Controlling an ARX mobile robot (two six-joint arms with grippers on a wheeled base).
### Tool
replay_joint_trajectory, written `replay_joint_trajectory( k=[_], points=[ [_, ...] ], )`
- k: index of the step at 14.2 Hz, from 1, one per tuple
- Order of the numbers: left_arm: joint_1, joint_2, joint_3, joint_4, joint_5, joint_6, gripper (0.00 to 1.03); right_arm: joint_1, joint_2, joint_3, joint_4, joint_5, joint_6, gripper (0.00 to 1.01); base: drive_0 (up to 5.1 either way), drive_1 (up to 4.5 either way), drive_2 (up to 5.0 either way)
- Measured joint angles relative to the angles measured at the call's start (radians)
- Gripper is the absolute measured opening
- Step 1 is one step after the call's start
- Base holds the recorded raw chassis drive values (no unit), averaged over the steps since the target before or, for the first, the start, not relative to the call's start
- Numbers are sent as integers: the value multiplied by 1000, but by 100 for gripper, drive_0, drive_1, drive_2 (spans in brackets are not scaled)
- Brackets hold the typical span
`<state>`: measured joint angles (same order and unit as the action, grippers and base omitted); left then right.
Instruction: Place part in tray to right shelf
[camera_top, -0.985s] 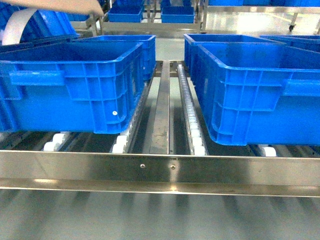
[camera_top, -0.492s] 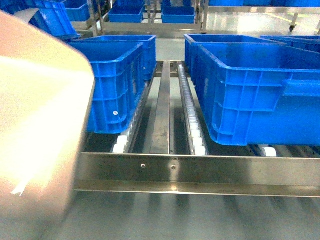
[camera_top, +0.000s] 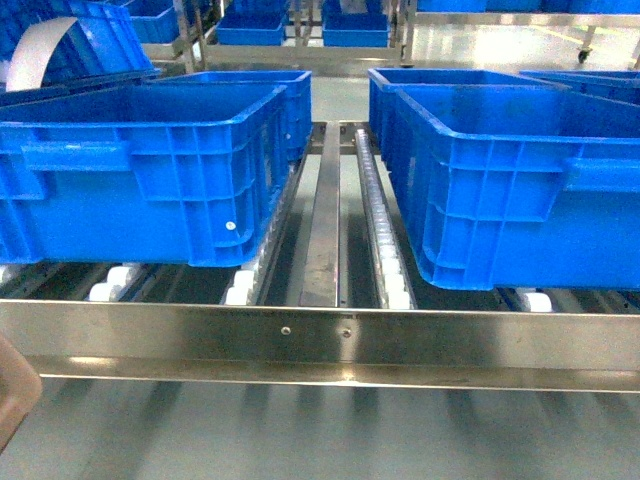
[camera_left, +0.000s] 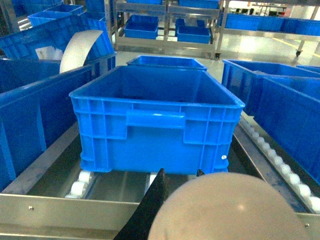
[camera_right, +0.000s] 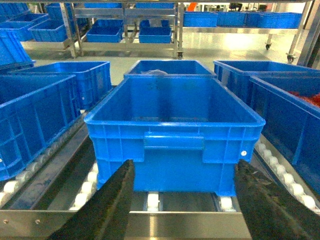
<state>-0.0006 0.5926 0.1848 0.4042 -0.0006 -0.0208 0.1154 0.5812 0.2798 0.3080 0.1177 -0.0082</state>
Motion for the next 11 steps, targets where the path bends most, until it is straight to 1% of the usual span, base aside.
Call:
replay_joint_trajectory(
  k=[1, 2, 3, 4, 5, 11],
  points=[
    [0, -24, -31, -10, 0, 3, 12, -14, -29, -38, 3, -11, 0, 53, 0, 0, 0],
    [0, -48, -52, -16, 0, 3, 12, -48, -56, -72, 2, -68, 0, 39, 0, 0, 0],
    [0, -82, -68, -25, 0, 3, 12, -112, -84, -98, 3, -109, 0, 26, 0, 0, 0],
    [0, -114, -83, -38, 0, 3, 12, -122, -115, -124, 3, -109, 1, 11, 0, 0, 0],
    [0, -137, -97, -47, 0, 3, 12, -114, -136, -141, -1, -117, 0, 2, 0, 0, 0],
    [0, -290, -148, -146, 0, 3, 12, -116, -277, -222, -68, -117, 4, 2, 0, 0, 0]
  ],
)
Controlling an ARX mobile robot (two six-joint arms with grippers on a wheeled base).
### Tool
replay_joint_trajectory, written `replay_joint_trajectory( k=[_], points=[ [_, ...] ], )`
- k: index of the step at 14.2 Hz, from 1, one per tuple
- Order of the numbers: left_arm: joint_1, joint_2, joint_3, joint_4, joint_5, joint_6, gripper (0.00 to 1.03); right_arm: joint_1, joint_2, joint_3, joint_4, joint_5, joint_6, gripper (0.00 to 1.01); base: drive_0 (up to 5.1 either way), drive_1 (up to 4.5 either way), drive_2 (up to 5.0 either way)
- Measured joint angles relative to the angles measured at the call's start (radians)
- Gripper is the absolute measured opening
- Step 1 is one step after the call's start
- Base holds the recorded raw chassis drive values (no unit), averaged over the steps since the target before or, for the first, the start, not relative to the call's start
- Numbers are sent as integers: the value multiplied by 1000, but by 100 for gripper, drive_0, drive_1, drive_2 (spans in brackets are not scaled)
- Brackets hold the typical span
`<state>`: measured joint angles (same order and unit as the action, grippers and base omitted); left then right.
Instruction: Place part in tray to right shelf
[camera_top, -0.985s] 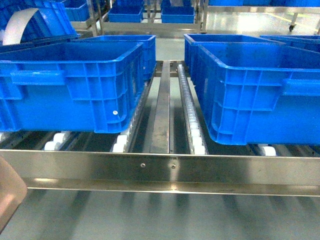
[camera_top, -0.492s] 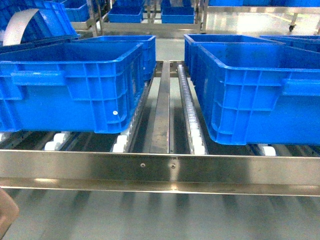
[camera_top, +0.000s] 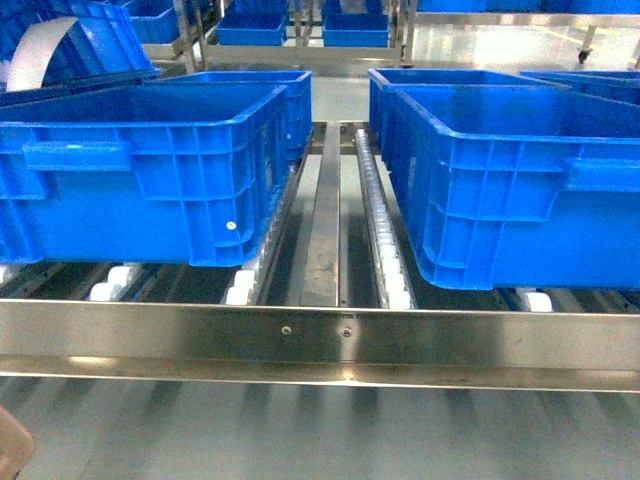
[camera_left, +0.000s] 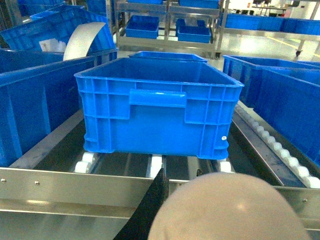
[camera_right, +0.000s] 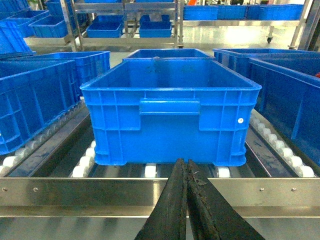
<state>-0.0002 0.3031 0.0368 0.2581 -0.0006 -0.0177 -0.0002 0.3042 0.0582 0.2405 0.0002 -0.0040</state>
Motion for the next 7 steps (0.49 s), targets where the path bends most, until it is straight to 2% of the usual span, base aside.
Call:
replay_joint_trajectory(
  k=[1, 6, 7],
  points=[
    [0, -16, -23, 20, 2, 1, 12, 0, -21, -6, -12, 0, 0, 2, 0, 0, 0],
    [0, -123, -23, -82, 0, 0, 12, 0, -124, -45, -60, 0, 3, 2, 0, 0, 0],
    [0, -173, -22, -144, 0, 0, 12, 0, -158, -45, -107, 0, 3, 2, 0, 0, 0]
  ],
)
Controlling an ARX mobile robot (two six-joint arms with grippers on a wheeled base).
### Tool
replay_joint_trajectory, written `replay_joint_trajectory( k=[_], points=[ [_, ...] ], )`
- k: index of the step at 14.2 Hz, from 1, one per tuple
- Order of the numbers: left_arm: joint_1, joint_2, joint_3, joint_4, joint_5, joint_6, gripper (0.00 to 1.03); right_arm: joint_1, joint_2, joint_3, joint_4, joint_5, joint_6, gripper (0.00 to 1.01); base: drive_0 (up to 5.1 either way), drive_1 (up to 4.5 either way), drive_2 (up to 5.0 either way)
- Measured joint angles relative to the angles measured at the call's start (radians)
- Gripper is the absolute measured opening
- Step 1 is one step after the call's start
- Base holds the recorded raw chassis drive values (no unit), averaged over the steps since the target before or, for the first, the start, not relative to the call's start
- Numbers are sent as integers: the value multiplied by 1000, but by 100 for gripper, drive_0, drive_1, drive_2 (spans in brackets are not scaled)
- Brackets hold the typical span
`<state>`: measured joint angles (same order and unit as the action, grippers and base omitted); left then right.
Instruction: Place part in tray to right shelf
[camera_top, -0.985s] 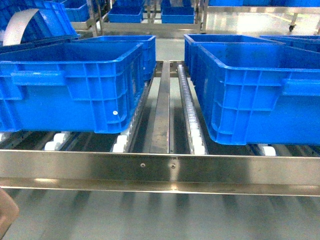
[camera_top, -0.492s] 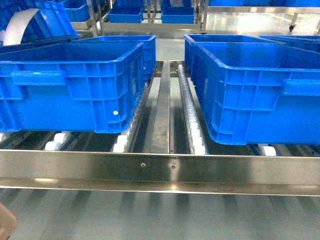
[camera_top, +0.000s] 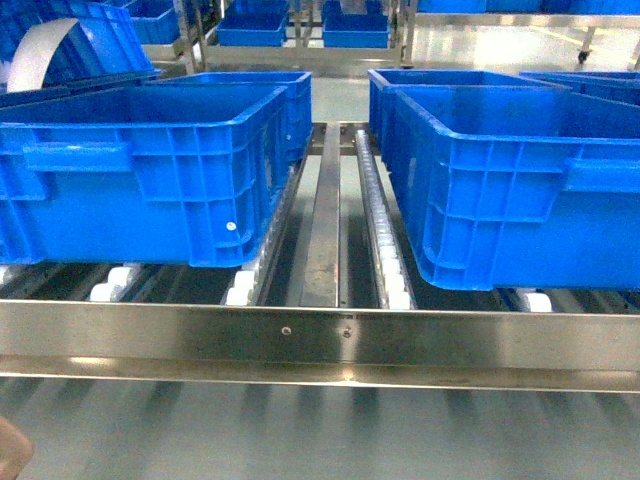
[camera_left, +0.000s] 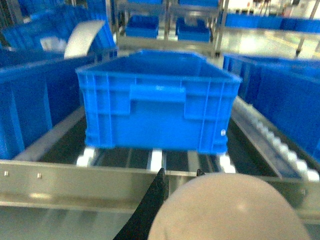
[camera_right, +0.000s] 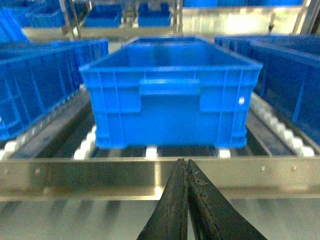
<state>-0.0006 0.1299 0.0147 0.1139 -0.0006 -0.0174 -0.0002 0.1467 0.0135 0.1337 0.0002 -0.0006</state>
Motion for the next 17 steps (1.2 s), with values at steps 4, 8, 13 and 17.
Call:
replay_joint_trajectory(
  k=[4, 8, 13, 17],
  points=[
    [0, -121, 0, -114, -1, 1, 12, 0, -142, 0, -141, 0, 0, 2, 0, 0, 0],
    [0, -121, 0, -122, 0, 1, 12, 0, -142, 0, -138, 0, 0, 2, 0, 0, 0],
    [0, -121, 0, -122, 0, 0, 12, 0, -142, 0, -138, 0, 0, 2, 0, 0, 0],
    [0, -121, 0, -122, 0, 0, 12, 0, -142, 0, -138, 1, 0, 7, 0, 0, 0]
  ],
)
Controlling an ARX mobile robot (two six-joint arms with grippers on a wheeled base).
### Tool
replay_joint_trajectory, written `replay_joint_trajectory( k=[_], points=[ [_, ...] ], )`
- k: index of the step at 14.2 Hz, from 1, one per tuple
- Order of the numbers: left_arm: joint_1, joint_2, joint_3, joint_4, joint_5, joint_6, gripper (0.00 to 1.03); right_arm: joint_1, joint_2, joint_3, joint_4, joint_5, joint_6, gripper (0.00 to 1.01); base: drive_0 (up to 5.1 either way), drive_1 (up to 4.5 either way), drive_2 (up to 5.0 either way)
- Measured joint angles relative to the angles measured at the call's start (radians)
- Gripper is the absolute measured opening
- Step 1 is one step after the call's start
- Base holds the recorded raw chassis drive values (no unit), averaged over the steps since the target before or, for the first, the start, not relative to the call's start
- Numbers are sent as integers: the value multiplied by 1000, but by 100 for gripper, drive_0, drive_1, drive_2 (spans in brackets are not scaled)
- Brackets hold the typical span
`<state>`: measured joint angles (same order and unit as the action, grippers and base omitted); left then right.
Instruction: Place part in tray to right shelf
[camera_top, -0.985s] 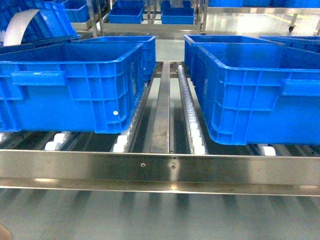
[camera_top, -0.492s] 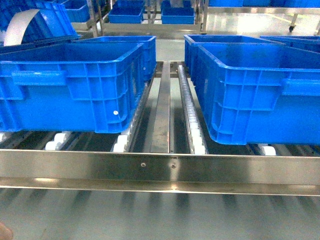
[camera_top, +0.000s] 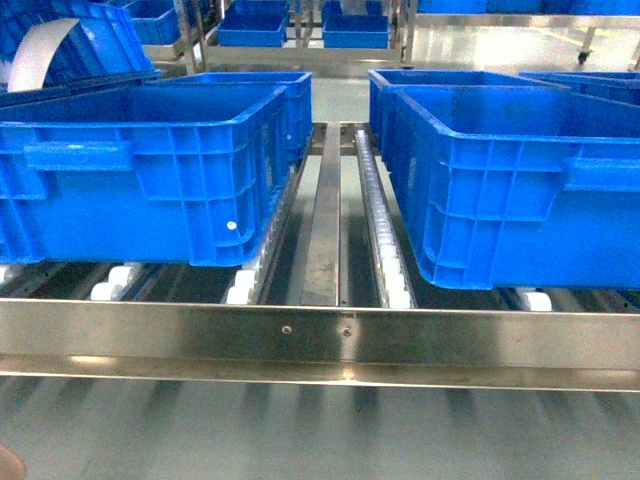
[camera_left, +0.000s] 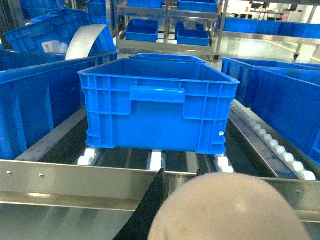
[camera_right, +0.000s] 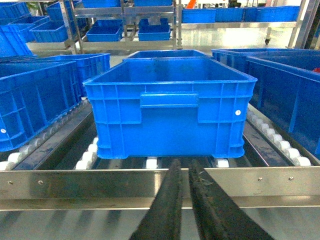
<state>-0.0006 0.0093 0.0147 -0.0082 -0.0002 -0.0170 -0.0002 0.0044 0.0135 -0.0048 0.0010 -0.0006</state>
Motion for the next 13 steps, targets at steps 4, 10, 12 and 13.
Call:
replay_joint_trajectory(
  k=[4, 10, 12, 13],
  points=[
    [0, 0, 0, 0, 0, 0, 12, 0, 0, 0, 0, 0, 0, 71, 0, 0, 0],
    [0, 0, 0, 0, 0, 0, 12, 0, 0, 0, 0, 0, 0, 98, 0, 0, 0],
    [0, 0, 0, 0, 0, 0, 12, 0, 0, 0, 0, 0, 0, 98, 0, 0, 0],
    [0, 0, 0, 0, 0, 0, 12, 0, 0, 0, 0, 0, 0, 98, 0, 0, 0]
  ],
)
